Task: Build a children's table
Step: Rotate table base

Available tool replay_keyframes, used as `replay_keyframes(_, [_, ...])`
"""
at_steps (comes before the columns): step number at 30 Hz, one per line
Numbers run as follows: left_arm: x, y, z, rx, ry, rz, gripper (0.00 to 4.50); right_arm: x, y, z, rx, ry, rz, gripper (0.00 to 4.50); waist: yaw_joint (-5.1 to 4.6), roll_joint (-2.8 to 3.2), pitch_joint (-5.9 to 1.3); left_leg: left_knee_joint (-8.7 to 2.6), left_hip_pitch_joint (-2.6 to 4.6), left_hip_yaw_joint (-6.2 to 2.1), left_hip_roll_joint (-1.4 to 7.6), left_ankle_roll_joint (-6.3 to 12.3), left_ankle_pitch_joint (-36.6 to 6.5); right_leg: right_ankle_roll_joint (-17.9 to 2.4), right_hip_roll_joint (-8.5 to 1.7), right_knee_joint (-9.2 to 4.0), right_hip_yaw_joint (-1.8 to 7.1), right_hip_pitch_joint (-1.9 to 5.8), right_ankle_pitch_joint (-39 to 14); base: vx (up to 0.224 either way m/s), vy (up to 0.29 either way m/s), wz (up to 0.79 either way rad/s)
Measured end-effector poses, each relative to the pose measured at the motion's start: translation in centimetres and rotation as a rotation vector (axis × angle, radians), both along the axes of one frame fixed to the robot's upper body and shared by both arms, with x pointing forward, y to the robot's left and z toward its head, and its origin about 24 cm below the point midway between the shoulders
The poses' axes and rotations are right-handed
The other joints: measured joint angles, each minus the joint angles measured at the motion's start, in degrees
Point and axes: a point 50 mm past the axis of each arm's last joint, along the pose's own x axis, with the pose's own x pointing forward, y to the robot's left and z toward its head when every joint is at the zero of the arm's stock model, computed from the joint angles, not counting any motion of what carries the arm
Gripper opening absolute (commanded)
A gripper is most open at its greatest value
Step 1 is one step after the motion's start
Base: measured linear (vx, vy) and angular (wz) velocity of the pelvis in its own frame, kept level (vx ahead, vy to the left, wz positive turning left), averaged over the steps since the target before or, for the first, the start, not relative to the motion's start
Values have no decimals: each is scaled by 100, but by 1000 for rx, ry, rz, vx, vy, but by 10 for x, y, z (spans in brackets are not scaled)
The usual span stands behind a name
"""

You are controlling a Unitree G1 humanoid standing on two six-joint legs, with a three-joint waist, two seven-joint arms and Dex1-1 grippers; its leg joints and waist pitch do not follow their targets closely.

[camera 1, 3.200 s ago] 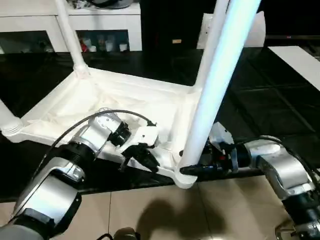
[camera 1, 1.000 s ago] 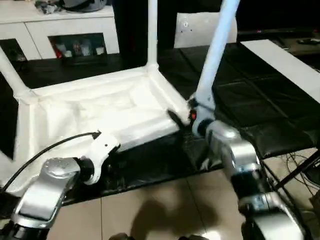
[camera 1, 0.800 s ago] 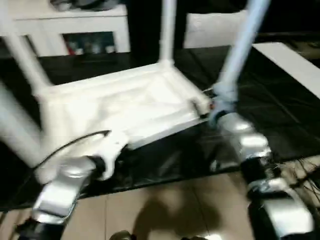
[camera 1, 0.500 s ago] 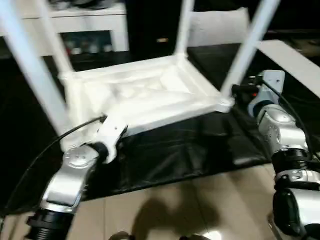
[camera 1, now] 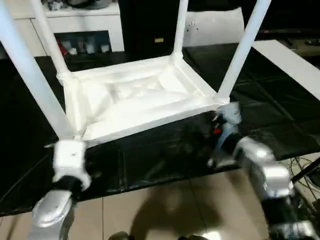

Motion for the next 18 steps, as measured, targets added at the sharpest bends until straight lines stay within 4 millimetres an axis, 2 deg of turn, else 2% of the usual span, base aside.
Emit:
replay_keyframes(4, [-4,8,9,30,-76,176,213,-7,8,2,5,-3,39,448,-68,8,5,-3,46,-15,0,1,0,9,1,-74,-22,72,-5,0,0,0])
replay_keyframes(6, [-1,13,14,48,-108,234,213,-8,9,3,-3,-1,28,448,-105,11,6,-4,55,-38,2,1,-1,12,0,-127,-61,78,-7,0,0,0])
replay_keyframes(7, [2,16,19,55,-134,256,213,-9,9,2,-10,4,19,448,-110,14,7,-5,55,-58,10,1,-1,12,-4,-167,-102,100,-7,0,0,0])
replay_keyframes(9, [7,20,23,55,-157,280,213,-8,9,1,-19,10,2,448,-126,32,16,-6,63,-74,18,1,-1,13,-5,-209,-131,166,-7,0,0,0])
replay_keyframes(14, [35,30,28,-15,-189,169,213,-5,6,-8,-73,46,-75,448,-94,36,18,-9,69,-74,12,1,-1,13,-8,-222,-129,167,-6,0,0,0])
replay_keyframes(18, [50,32,30,-53,-185,53,213,4,2,-18,-133,95,-148,448,-59,41,21,-10,69,-68,4,1,-1,10,-12,-220,-113,163,-5,0,0,0])
